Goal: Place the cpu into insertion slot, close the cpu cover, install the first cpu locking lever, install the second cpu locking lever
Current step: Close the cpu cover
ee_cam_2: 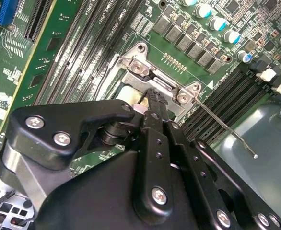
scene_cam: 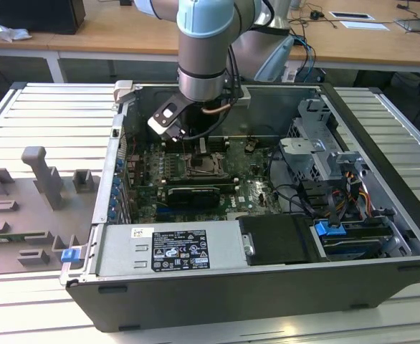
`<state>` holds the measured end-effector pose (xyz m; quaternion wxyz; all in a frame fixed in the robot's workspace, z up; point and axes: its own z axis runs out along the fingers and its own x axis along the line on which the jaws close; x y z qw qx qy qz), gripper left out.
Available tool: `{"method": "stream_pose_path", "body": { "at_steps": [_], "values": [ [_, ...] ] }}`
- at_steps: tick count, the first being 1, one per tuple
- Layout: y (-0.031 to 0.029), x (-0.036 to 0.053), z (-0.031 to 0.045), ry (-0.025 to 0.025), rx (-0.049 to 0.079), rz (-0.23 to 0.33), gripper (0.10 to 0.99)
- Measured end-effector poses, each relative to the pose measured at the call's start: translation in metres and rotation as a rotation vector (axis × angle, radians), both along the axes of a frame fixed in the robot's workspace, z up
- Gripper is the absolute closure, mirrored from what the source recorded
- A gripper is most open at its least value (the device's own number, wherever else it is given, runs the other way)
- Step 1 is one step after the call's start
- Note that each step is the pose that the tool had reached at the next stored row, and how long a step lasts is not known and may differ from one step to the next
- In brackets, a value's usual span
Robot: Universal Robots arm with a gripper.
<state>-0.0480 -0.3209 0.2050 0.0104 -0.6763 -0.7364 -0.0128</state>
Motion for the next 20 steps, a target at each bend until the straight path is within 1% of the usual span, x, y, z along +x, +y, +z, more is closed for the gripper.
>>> {"method": "stream_pose_path", "body": {
  "at_steps": [3, 5, 6, 8, 13, 14, 15, 18, 20],
  "values": [
    [0.0001, 0.0049, -0.0009, -0.0049, 0.000, 0.000, 0.980],
    [0.0015, 0.0071, -0.0012, -0.0058, 0.014, 0.000, 0.980],
    [0.0026, 0.0075, -0.0012, -0.0059, 0.018, 0.000, 0.980],
    [0.0040, 0.0076, -0.0009, -0.0059, 0.021, 0.000, 0.980],
    [0.0040, 0.0075, 0.0017, -0.0060, 0.021, 0.000, 0.980],
    [0.0039, 0.0075, 0.0066, -0.0058, 0.021, 0.000, 0.980],
    [0.0038, 0.0076, 0.0085, -0.0058, 0.021, 0.000, 0.980],
    [0.0019, 0.0066, 0.0087, -0.0058, 0.020, 0.000, 0.980],
    [0.0000, 0.0034, 0.0083, -0.0058, 0.020, 0.001, 0.980]
  ]
}}
